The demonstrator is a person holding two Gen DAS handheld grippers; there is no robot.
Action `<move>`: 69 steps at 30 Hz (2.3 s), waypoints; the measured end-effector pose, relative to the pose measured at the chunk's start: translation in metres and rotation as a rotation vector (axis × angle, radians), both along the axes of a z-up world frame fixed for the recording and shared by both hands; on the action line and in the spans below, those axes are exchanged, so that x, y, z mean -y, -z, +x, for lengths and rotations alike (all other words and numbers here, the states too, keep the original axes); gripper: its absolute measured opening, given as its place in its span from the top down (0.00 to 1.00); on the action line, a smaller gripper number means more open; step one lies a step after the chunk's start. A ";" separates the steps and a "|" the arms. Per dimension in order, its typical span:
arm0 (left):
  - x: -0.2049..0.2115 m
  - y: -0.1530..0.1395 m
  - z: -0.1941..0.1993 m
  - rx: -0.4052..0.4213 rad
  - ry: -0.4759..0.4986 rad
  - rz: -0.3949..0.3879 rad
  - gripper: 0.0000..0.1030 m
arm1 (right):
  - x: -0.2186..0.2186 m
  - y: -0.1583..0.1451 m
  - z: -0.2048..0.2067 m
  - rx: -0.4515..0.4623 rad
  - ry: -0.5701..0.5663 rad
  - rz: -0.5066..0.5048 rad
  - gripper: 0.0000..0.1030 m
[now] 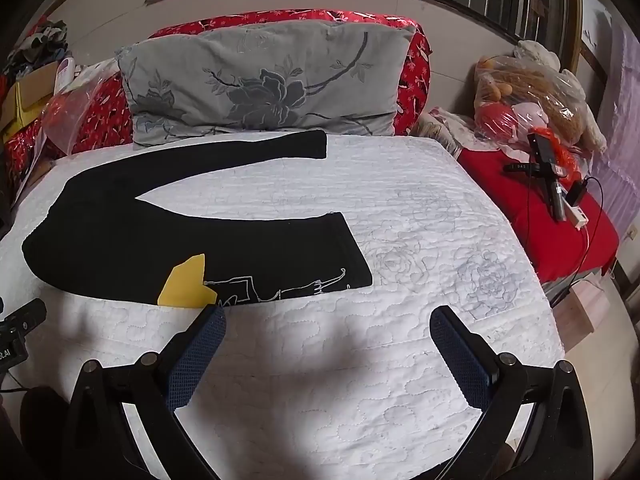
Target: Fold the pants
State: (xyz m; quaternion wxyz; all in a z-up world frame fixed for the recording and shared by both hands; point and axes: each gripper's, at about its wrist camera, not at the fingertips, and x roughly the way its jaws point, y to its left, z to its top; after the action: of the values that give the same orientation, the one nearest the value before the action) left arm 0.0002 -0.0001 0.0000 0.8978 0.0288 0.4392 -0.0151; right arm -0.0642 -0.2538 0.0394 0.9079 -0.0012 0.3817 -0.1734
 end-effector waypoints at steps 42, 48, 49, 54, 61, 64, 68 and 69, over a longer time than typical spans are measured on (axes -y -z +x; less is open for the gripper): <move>0.000 0.001 0.001 0.085 -0.001 0.005 0.00 | 0.002 0.005 0.001 -0.005 -0.076 0.104 0.00; 0.001 0.005 0.003 0.016 0.003 0.036 0.00 | 0.002 0.007 0.002 -0.009 -0.072 0.097 0.00; 0.002 0.006 0.003 0.013 0.003 0.040 0.00 | 0.002 0.007 0.003 -0.010 -0.072 0.097 0.00; 0.004 0.006 0.004 0.022 0.006 0.073 0.00 | 0.003 0.009 0.004 -0.012 -0.067 0.095 0.00; 0.005 0.005 0.006 0.020 0.010 0.088 0.00 | 0.005 0.012 0.005 -0.019 -0.064 0.097 0.00; 0.008 0.005 0.009 0.019 0.014 0.084 0.00 | 0.005 0.013 0.007 -0.024 -0.067 0.097 0.00; 0.010 0.005 0.014 0.014 0.016 0.083 0.00 | 0.004 0.014 0.009 -0.032 -0.075 0.095 0.00; 0.011 0.005 0.015 0.013 0.016 0.082 0.00 | 0.004 0.014 0.010 -0.035 -0.076 0.096 0.00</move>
State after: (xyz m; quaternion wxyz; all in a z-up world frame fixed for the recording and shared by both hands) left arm 0.0157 -0.0110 -0.0050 0.8986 0.0694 0.4333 -0.0041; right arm -0.0541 -0.2574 0.0251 0.9061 0.0250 0.4050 -0.1200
